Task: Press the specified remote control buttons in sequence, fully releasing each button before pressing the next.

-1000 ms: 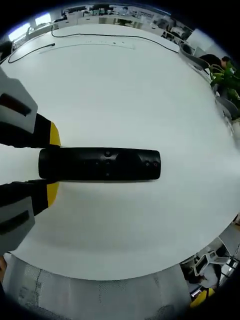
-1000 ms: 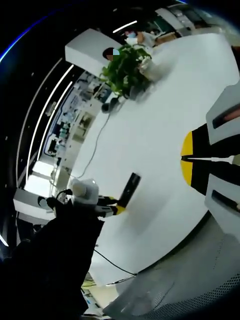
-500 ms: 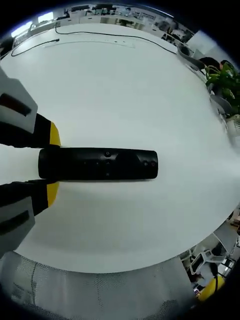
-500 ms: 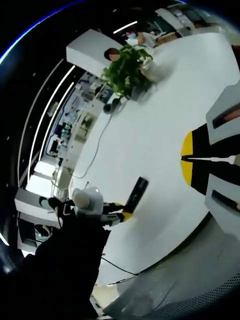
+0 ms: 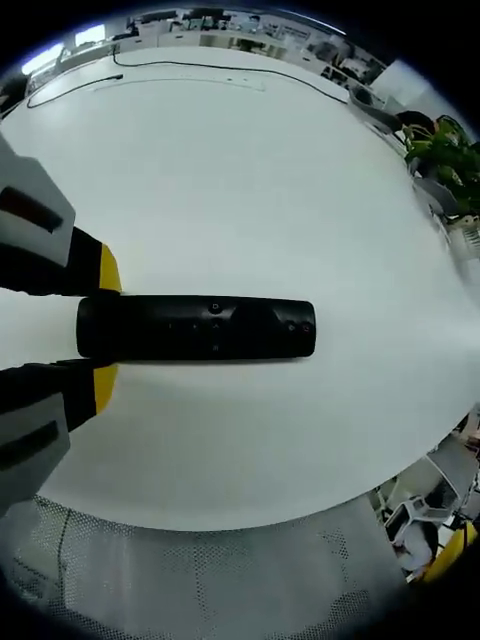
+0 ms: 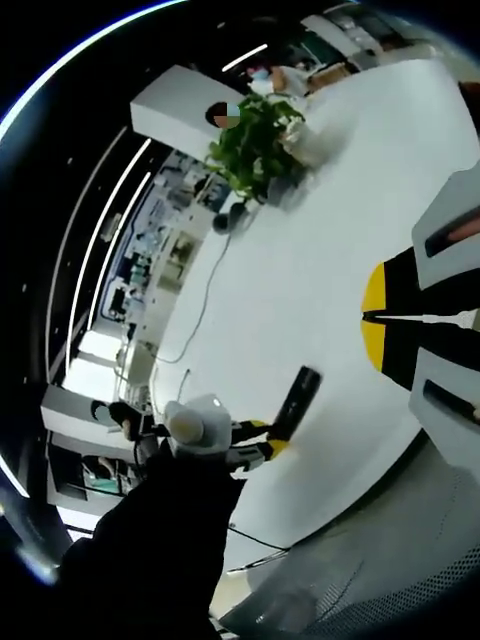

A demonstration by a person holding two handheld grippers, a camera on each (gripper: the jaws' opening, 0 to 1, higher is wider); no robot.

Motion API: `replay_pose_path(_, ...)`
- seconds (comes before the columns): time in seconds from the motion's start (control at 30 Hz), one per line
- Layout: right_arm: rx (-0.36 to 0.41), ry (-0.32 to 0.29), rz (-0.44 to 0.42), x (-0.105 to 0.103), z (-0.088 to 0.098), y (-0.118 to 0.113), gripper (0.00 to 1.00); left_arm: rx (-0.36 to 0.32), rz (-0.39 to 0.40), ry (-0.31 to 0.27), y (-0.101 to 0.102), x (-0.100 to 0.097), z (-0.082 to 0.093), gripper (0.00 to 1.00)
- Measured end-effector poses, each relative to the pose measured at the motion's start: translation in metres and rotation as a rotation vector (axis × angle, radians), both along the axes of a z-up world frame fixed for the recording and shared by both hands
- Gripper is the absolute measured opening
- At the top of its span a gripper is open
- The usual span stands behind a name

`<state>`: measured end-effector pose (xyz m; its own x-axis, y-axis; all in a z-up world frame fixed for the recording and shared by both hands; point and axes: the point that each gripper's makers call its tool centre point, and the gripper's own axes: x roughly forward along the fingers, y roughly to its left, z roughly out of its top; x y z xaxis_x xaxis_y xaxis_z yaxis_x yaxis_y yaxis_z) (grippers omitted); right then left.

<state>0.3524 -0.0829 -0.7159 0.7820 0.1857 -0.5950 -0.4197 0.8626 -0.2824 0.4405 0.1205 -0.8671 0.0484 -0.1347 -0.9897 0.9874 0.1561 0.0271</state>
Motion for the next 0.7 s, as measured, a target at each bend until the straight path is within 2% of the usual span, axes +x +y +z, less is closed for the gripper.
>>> replay_pose_path(0.13,-0.008,0.003,-0.002,0.000,-0.001,-0.001,0.00,-0.009,0.002,0.000,0.000,-0.005,0.000,0.23)
replay_pose_path(0.3,0.016,0.045,-0.008,-0.004,-0.007,0.001,0.00,-0.013,-0.004,-0.002,-0.001,-0.012,-0.001,0.23)
replay_pose_path(0.4,-0.005,0.058,-0.027,-0.004,-0.010,-0.003,0.00,-0.009,-0.004,-0.002,-0.002,-0.014,-0.001,0.23)
replay_pose_path(0.5,0.019,0.061,-0.057,-0.005,-0.008,-0.006,0.00,-0.011,-0.001,-0.002,-0.002,-0.016,-0.001,0.23)
replay_pose_path(0.6,0.041,0.126,-0.100,-0.009,-0.018,-0.011,0.00,-0.012,-0.008,-0.001,-0.002,-0.020,-0.001,0.23)
replay_pose_path(0.7,0.007,0.192,-0.166,-0.013,-0.028,-0.023,0.00,-0.008,-0.010,-0.002,-0.002,-0.023,0.000,0.23)
